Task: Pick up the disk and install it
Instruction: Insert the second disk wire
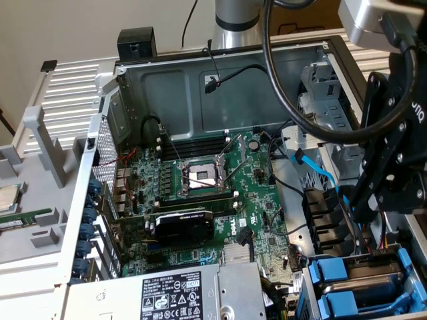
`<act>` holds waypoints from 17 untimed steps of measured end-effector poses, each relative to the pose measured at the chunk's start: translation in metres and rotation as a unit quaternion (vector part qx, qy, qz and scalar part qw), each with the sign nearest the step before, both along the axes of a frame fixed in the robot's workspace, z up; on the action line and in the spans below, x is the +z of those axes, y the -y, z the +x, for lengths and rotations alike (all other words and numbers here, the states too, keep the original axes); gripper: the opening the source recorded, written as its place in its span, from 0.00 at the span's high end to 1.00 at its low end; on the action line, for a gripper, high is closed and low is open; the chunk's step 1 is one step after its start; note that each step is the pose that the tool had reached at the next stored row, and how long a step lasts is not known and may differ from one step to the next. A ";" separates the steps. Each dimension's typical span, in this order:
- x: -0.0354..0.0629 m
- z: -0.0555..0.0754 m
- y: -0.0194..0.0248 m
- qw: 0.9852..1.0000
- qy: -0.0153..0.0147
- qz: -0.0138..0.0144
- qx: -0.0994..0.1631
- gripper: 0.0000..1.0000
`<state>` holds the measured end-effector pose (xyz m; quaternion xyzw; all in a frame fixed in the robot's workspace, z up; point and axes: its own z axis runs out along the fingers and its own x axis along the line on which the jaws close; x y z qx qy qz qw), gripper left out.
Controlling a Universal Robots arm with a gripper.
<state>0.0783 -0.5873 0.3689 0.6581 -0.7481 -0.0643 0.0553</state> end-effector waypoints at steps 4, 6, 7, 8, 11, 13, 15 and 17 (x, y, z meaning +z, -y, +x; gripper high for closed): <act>-0.0002 0.000 0.0000 1.000 0.000 0.000 0.000 0.84; -0.0002 0.000 0.0000 1.000 0.000 0.000 0.000 0.84; -0.0002 0.000 0.0000 1.000 0.000 0.000 0.000 0.84; -0.0002 0.000 0.0000 1.000 0.000 0.000 0.000 0.84; -0.0003 0.000 -0.0007 1.000 0.000 -0.001 0.000 0.84; 0.0001 0.000 -0.0013 1.000 0.001 -0.003 0.000 0.84; 0.0010 0.000 -0.0025 1.000 0.002 -0.006 0.000 0.84; 0.0021 0.000 -0.0039 1.000 0.004 -0.010 0.000 0.84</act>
